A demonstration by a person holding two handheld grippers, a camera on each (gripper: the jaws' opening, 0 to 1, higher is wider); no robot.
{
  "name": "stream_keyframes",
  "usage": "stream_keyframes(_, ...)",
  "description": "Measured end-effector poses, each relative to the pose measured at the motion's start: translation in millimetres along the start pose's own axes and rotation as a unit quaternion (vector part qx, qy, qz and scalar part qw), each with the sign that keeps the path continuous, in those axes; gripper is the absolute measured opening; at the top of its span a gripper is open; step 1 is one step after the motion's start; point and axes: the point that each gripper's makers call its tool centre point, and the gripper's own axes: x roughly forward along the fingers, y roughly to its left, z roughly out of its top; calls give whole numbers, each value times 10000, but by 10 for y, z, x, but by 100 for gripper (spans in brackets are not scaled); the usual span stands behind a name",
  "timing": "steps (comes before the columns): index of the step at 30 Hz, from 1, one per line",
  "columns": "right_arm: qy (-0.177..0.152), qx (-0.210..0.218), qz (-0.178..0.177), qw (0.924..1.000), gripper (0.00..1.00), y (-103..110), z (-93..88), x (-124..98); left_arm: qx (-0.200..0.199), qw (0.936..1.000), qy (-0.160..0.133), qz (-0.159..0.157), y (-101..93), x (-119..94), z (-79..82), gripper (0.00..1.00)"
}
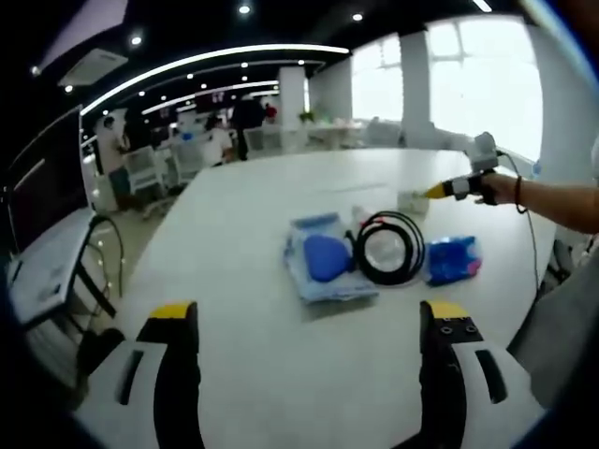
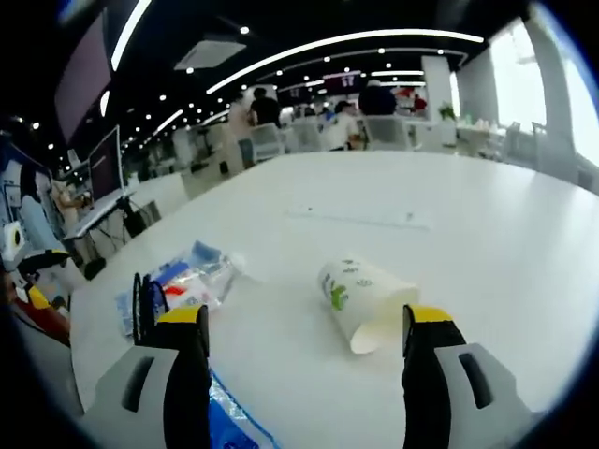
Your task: Arrange the tabletop items into an orderly group along one side of the table until the central work area is clear of visible clutter.
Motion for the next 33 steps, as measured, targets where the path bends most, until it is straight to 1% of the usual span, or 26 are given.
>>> stream_keyframes(2, 50, 89, 80, 9999, 76, 38, -40, -22, 21, 10000, 11, -17, -4, -1, 2, 95)
stream_keyframes(4, 72, 147, 116, 9998, 75, 59, -68, -3, -1, 9999, -113, -106, -43, -1, 51, 95)
stream_keyframes(6, 82, 143, 102, 9998, 73, 67, -84, 11, 13, 9998, -131, -119, -53, -2, 59, 96)
stream_keyframes(10, 46, 202, 176, 9996, 61, 73, -99, 67, 94, 9999, -86, -100, -47, 5, 45, 95)
stream_keyframes(11, 32, 209, 170, 9996, 57, 70, -99, 71, 97, 9999, -80, -112, -48, 5, 42, 95)
stream_keyframes(14, -63, 233, 85, 9997, 51, 35, -85, 102, 129, 9998, -99, -122, -55, 6, 51, 94)
stream_keyframes(16, -105, 296, 97, 9995, 47, 27, -75, 122, 150, 9998, -96, -111, -51, 7, 50, 94)
stream_keyframes(19, -109, 305, 84, 9994, 36, 18, -83, 136, 138, 9998, -65, -136, -60, 9, 41, 94)
stream_keyframes(20, -93, 317, 86, 9994, 34, 15, -94, 143, 155, 9998, -72, -137, -64, 8, 45, 94)
stream_keyframes(22, -72, 336, 88, 9994, 33, 27, -107, 148, 169, 9997, -94, -141, -69, 7, 56, 94)
stream_keyframes(25, -53, 308, 74, 9995, 30, 47, -113, 147, 176, 9997, -70, -147, -64, 10, 41, 94)
stream_keyframes(28, -62, 292, 57, 9995, 20, 53, -104, 150, 206, 9997, -68, -146, -60, 11, 37, 93)
stream_keyframes(29, -58, 234, -11, 9997, 14, 38, -99, 153, 211, 9996, -69, -154, -61, 12, 36, 93)
stream_keyframes(30, -60, 205, -69, 9997, 11, 26, -92, 149, 220, 9996, -70, -160, -62, 13, 35, 93)
stream_keyframes(31, -92, 91, -175, 9998, 8, -10, -72, 144, 227, 9996, -61, -168, -64, 13, 32, 93)
stream_keyframes(33, -103, 13, -225, 9997, 5, -21, -48, 140, 222, 9995, -83, -186, -70, 13, 37, 93)
